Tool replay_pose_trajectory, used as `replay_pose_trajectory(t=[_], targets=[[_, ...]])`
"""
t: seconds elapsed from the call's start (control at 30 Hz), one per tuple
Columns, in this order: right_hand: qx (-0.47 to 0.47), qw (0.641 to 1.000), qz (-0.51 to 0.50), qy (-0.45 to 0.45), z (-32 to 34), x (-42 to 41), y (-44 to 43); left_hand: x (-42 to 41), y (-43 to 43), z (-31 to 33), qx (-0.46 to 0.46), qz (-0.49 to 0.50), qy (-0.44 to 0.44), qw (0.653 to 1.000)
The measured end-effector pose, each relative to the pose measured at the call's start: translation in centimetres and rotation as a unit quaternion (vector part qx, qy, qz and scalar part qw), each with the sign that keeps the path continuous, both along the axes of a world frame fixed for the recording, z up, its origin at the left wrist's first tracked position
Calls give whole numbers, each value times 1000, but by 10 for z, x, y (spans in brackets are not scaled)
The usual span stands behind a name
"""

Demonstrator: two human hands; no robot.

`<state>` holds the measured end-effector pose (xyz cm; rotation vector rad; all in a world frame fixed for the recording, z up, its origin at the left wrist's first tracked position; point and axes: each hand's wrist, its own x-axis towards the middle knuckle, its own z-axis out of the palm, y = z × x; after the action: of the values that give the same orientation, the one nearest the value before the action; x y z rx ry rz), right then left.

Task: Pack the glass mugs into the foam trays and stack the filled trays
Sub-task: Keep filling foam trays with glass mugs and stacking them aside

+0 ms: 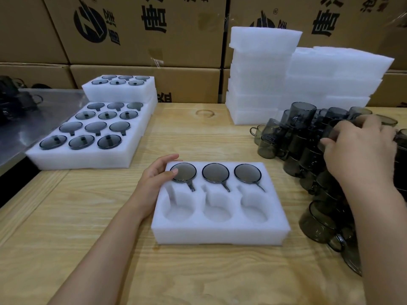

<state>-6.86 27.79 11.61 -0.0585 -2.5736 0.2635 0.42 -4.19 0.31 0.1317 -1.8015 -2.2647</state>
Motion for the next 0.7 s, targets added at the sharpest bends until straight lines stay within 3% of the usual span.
replay_pose_trajectory(t=[0.1, 0.23, 0.33, 0.47, 0.57, 0.7], targets=[[-99, 981, 170, -7, 5, 18, -5, 0, -1, -1, 8, -2, -1, 1000], [-229, 907, 346, -67, -8, 43, -22, 0, 0, 2, 6, -6, 2, 1000], [-280, 879, 375, -93, -30, 46, -30, 5, 0, 9, -24, 4, -5, 1000], [-260, 892, 364, -69, -50, 45, -34, 20, 5, 44, -173, 87, 59, 979], [-267, 887, 375, -47, -53, 48, -36, 28, 37, 75, -291, -25, 123, 949], [-268, 868, 418, -17, -55, 53, -41, 11, 96, 84, -413, -212, 68, 883]])
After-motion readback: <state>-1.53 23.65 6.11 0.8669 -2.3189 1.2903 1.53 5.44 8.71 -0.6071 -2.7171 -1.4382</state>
